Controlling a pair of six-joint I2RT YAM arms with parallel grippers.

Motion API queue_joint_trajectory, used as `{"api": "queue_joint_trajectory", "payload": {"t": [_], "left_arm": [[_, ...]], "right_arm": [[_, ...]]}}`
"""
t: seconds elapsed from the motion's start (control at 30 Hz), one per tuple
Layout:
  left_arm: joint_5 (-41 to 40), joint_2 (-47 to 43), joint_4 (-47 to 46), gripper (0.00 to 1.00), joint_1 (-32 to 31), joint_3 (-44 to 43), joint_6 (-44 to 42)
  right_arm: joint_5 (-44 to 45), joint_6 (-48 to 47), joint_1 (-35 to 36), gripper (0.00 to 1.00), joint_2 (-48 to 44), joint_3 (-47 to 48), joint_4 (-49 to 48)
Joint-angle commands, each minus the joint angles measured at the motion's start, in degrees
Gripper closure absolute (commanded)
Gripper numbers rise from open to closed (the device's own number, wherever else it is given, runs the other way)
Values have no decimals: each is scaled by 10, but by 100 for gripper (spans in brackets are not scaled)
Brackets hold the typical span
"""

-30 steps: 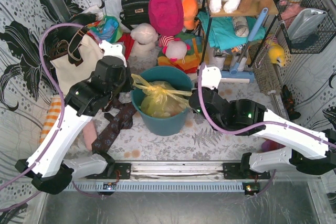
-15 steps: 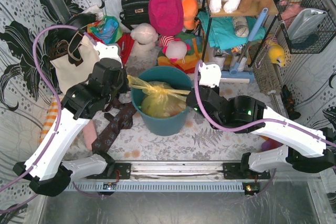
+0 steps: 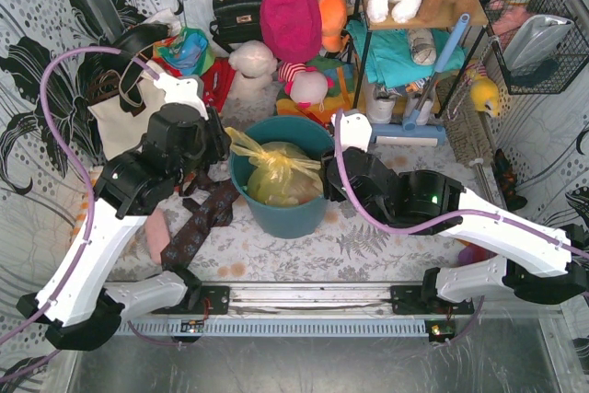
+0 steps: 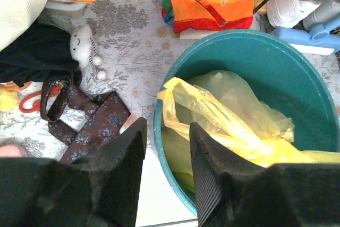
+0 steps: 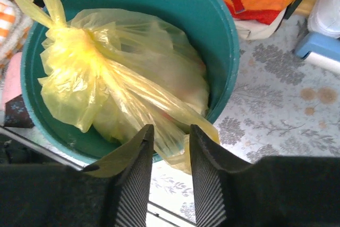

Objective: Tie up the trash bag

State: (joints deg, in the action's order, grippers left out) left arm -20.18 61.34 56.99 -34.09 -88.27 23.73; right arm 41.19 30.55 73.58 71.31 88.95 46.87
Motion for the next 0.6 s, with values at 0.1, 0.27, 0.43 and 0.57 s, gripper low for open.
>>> {"api": "queue_joint_trajectory", "payload": {"t": [0.1,0.27,0.43,0.57], "left_arm": [[9,26,-22,48,1,-27,-10],[18,62,-19,45,1,-42,-43],[28,104,16,48,1,-78,-67],[33,122,49,52,1,-92,-83]], "right_arm": [[-29,42,0,55,-2,12,20],[-26,61,0,51,-3,15,49],[-23,69,0,51,-9,13,61],[-23,70,0,50,-9,15,64]]}}
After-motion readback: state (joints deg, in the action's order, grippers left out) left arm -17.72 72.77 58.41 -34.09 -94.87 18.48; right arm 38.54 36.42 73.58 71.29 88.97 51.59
